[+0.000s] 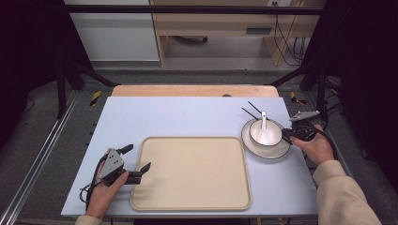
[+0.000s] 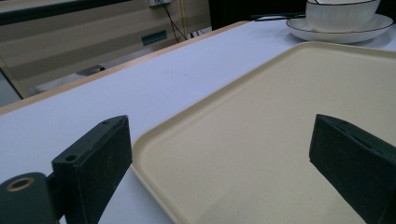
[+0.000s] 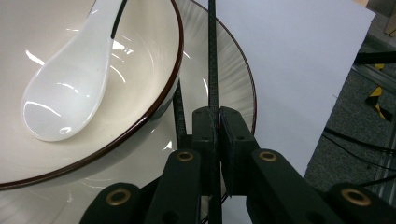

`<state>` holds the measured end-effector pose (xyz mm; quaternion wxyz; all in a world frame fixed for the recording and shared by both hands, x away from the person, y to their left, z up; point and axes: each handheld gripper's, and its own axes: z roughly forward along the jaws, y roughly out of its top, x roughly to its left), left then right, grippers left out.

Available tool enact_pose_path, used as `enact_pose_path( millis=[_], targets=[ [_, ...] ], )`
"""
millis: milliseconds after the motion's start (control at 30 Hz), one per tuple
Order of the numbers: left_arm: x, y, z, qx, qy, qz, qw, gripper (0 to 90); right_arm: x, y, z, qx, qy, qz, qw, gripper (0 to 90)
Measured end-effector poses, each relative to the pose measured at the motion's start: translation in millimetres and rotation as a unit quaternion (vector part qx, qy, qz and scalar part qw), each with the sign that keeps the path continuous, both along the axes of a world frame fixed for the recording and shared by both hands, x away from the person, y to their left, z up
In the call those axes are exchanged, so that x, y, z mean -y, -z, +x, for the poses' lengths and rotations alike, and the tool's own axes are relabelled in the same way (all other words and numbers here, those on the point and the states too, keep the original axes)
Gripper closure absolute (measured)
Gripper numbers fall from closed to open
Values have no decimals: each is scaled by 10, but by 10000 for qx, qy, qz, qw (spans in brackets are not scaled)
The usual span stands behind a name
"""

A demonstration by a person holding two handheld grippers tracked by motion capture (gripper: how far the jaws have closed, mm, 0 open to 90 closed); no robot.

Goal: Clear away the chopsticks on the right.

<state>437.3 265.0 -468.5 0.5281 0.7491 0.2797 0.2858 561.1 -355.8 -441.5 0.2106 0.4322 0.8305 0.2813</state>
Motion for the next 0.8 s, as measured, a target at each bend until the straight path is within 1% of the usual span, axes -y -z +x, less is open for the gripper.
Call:
enact_pose_path(
  millis=[100, 133, 167, 200, 233, 267, 300, 400, 433, 467, 500, 533, 567, 667, 700, 733, 800],
  targets=[
    [-3, -5, -3, 6, -6, -6, 10000, 58, -5, -11, -9, 26, 47, -73, 10000, 855],
    [-4, -6, -3, 8, -9, -13, 10000, 58, -5, -29, -20, 75, 49, -55, 9999, 855],
    [-4, -6, -3, 8, -9, -13, 10000, 58, -5, -29, -20, 75, 49, -55, 9999, 855],
    [-9, -10, -3, 24, -19, -26, 10000, 58, 2, -83, -46, 209, 116, -43, 9997, 855],
    [-15, -15, -2, 32, -26, -8, 10000, 58, 8, -108, -60, 291, 159, -26, 9994, 855],
    [-16, -18, -4, 39, -38, -29, 10000, 58, 12, -158, -90, 371, 229, 74, 9990, 856],
    [-19, -22, -5, 44, -43, -43, 10000, 58, 17, -214, -127, 484, 267, 111, 9984, 856],
    [-33, -38, -13, 81, -67, -58, 9999, 58, -17, -435, -307, 922, 403, 350, 9943, 855],
    [-38, -42, -14, 90, -70, -48, 9999, 58, -53, -519, -393, 1098, 391, 371, 9925, 856],
    [-40, -42, -13, 91, -69, -49, 9999, 58, -127, -620, -517, 1285, 307, 410, 9904, 855],
    [-40, -42, -13, 91, -69, -49, 9999, 58, -187, -672, -598, 1371, 236, 440, 9893, 856],
    [-42, -36, -8, 79, -70, -53, 9999, 58, -303, -746, -741, 1505, 114, 469, 9874, 856],
    [-42, -34, -8, 76, -71, -47, 9999, 58, -378, -780, -822, 1586, 18, 463, 9862, 855],
    [-44, -48, -17, 110, -62, -24, 9999, 58, -699, -865, -1154, 1842, -264, 328, 9820, 855],
    [-44, -48, -17, 110, -62, -24, 9999, 58, -699, -865, -1154, 1842, -264, 328, 9820, 855],
    [-48, -55, -21, 130, -75, -37, 9999, 58, -932, -865, -1381, 1885, -449, 374, 9803, 855],
    [-55, -55, -21, 123, -78, -26, 9999, 58, -1113, -807, -1518, 1812, -546, 425, 9810, 855]
  ],
)
